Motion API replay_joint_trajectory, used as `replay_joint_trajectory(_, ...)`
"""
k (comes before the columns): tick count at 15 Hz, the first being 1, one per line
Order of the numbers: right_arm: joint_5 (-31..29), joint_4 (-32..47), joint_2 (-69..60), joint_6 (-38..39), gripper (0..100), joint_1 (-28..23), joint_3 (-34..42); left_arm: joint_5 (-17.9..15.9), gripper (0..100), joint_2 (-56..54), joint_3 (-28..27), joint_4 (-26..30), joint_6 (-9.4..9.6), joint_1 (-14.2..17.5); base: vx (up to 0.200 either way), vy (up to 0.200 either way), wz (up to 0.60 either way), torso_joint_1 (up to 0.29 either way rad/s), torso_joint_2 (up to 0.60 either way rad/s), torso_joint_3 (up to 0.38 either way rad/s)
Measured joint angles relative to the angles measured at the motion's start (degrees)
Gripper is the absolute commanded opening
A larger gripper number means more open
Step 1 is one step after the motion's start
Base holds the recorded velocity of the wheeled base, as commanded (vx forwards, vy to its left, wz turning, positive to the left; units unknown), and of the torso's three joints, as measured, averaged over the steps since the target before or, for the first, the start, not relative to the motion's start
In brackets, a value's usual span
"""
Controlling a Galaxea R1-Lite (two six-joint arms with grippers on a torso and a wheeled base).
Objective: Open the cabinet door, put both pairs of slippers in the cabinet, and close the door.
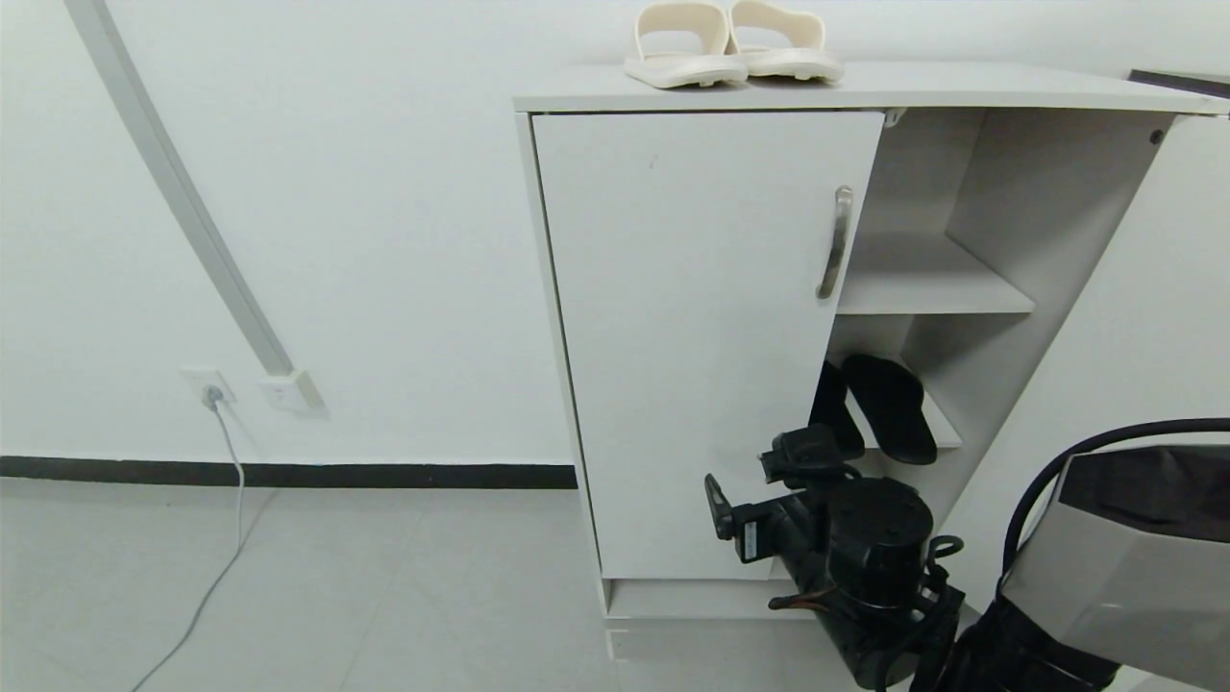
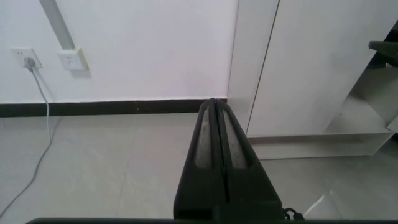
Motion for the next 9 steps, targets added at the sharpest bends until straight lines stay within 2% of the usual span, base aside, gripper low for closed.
replay_joint_trajectory(3, 0.0, -0.4, 0.0, -0.1, 100, 0.1, -0.1, 0.0, 0, 0.0, 0.0, 0.1, -0.02, 0.0, 0.000, 0.000, 0.00, 0.015, -0.18, -0.325)
replay_joint_trajectory(6, 0.0, -0.6, 0.1, -0.1, 100, 0.2, -0.1, 0.0, 0, 0.0, -0.1, -0.1, -0.02, 0.1, 0.000, 0.000, 0.00, 0.041, -0.53, -0.364)
replay_joint_trajectory(9, 0.0, -0.4, 0.1, 0.0, 100, 0.1, -0.1, 0.0, 0, 0.0, 0.0, -0.1, -0.02, 0.1, 0.000, 0.000, 0.00, 0.113, -0.47, -0.342)
